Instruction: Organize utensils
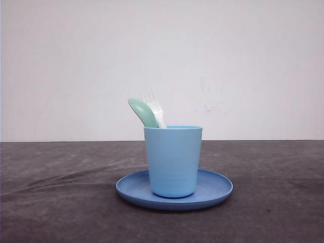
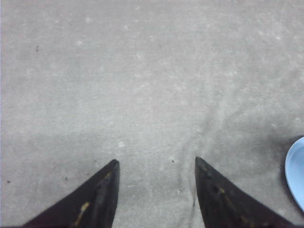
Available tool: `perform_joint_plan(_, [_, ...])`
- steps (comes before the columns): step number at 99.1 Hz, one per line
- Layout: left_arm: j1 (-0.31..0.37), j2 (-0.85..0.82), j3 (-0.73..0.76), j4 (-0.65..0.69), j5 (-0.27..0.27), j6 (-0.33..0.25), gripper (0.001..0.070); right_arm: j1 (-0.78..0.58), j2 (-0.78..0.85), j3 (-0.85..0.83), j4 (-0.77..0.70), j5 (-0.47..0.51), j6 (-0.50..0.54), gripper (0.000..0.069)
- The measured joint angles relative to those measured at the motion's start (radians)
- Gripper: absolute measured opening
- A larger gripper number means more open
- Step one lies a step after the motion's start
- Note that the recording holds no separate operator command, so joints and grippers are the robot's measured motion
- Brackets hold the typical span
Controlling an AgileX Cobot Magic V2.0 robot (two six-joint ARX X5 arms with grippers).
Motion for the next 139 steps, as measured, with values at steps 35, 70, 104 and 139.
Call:
perform_joint_plan(35, [0.000, 0.000, 0.000, 0.006, 0.000, 0.000, 0.0077, 0.000, 0.000, 0.000, -0.023, 0.000, 0.006, 0.0258])
perform_joint_plan(70, [0.000, 0.000, 0.000, 0.007, 0.000, 0.000, 0.0024, 0.000, 0.000, 0.000, -0.017, 0.000, 0.007, 0.0012])
perform_joint_plan(104, [0.000, 0.000, 0.000, 0.007, -0.001, 0.001, 0.0024, 0.000, 0.000, 0.000, -0.017, 0.000, 0.007, 0.0011])
perform_joint_plan(139, [0.116, -0.340, -0.275, 0.200, -0.096, 0.024, 0.0024, 0.000, 0.000, 0.000, -0.016, 0.001, 0.007, 0.0011])
